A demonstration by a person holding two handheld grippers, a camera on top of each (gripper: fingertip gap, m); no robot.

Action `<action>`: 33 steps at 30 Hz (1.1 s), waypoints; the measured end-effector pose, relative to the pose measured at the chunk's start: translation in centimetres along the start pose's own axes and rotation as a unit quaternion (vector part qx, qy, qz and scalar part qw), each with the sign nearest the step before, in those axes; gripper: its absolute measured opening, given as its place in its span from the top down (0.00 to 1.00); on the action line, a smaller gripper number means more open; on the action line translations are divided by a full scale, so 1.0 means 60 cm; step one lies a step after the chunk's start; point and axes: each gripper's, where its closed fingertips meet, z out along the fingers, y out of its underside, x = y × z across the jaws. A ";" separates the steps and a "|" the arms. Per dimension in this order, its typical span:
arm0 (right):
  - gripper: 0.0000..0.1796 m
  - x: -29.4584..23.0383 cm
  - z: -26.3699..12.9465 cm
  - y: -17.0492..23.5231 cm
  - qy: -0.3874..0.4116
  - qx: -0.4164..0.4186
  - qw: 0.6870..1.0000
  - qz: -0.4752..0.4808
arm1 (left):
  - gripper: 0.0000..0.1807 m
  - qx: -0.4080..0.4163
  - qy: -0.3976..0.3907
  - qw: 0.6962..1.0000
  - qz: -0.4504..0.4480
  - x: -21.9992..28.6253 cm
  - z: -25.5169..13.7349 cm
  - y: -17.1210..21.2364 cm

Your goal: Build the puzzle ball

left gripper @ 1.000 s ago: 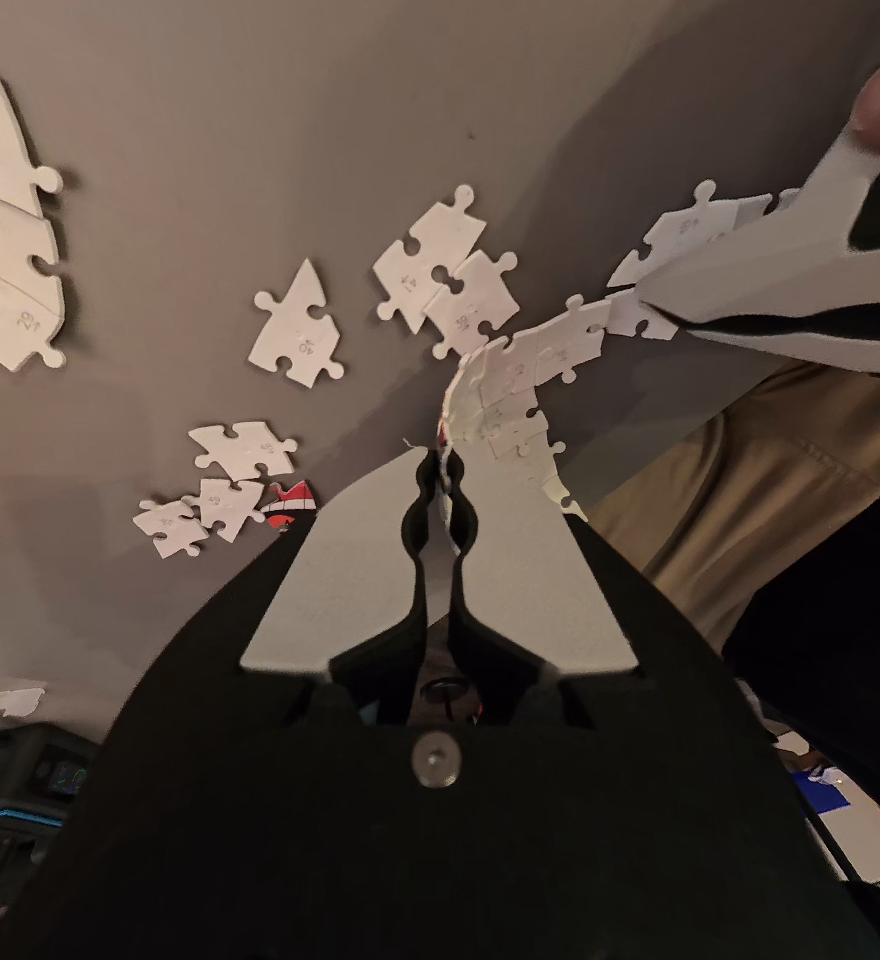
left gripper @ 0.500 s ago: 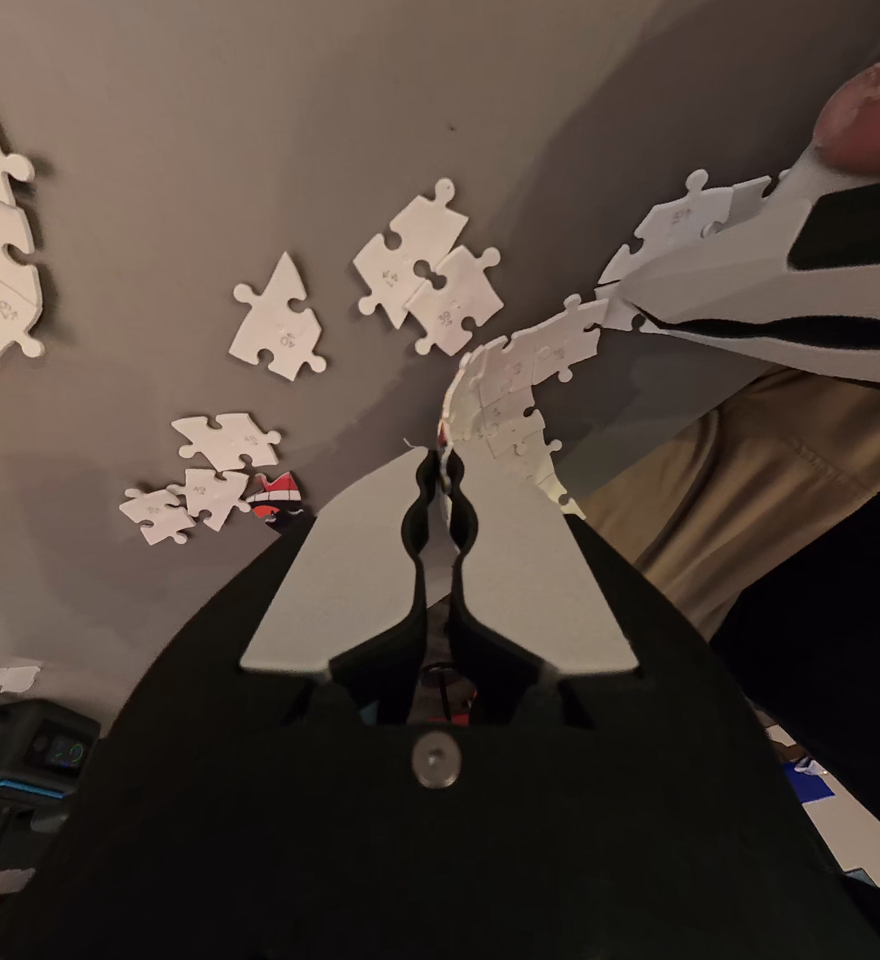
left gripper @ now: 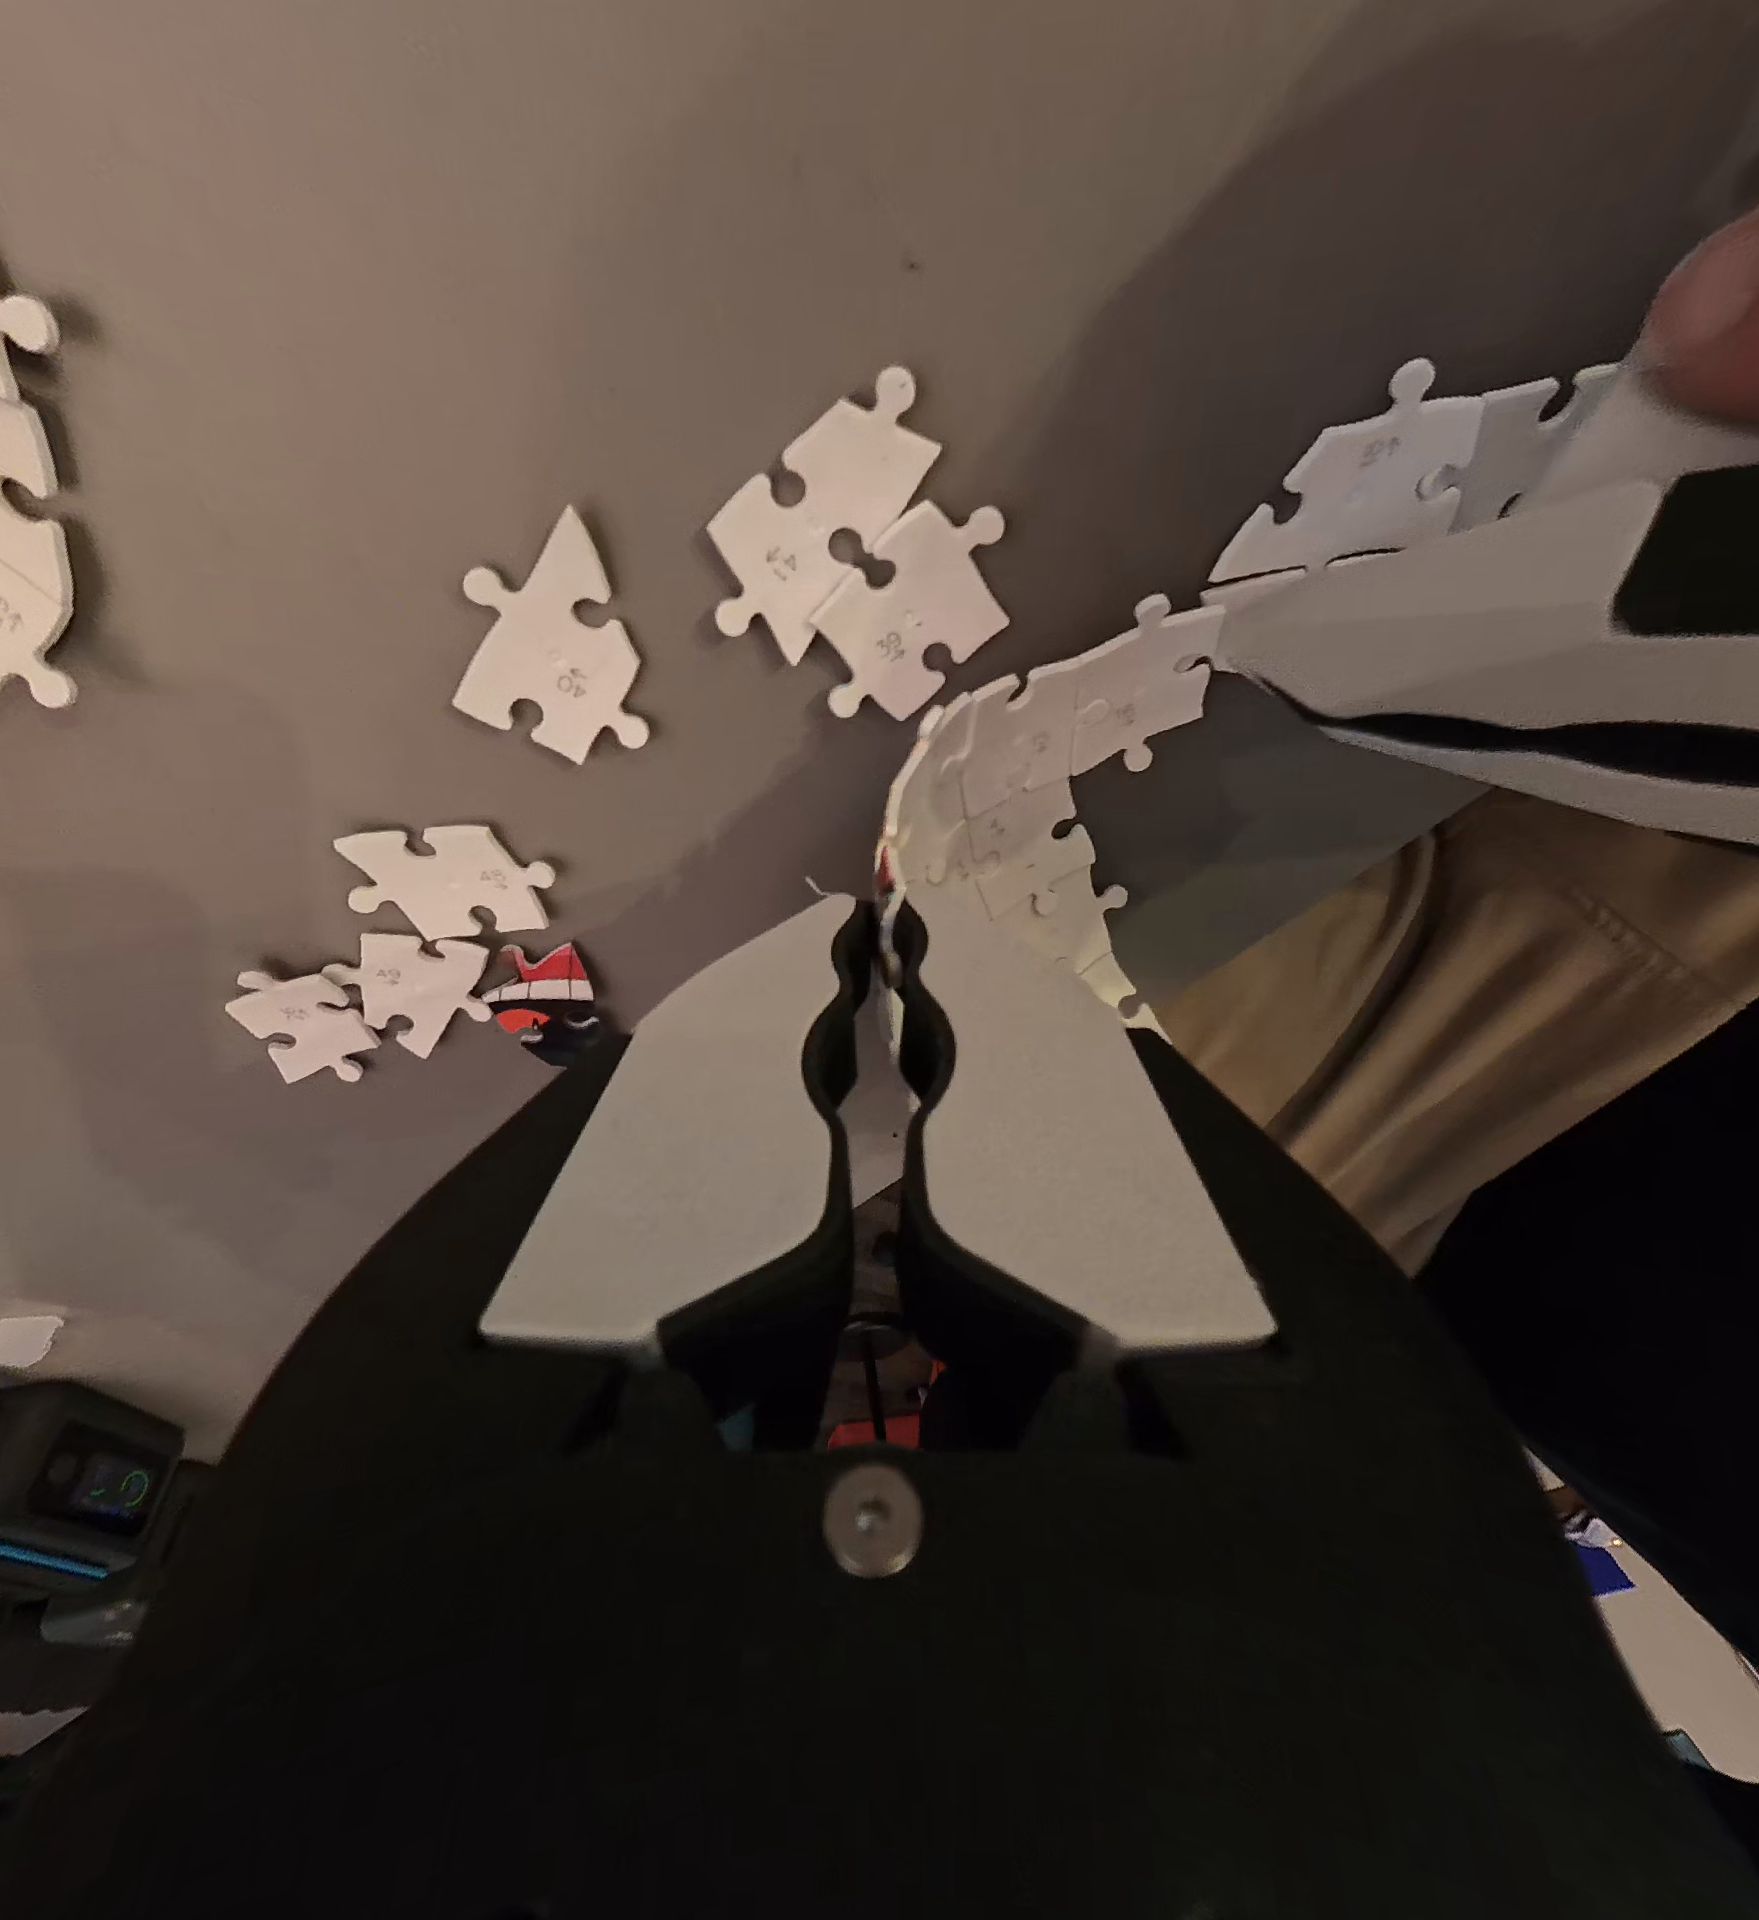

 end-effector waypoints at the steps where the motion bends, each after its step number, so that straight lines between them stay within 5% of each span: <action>1: 1.00 0.001 0.003 0.001 0.001 -0.001 1.000 0.000 | 0.99 0.001 0.001 1.000 0.000 0.000 0.000 -0.001; 33: 1.00 0.000 0.012 0.012 -0.022 0.004 1.000 0.014 | 0.99 -0.008 -0.004 1.000 -0.010 0.010 -0.003 -0.001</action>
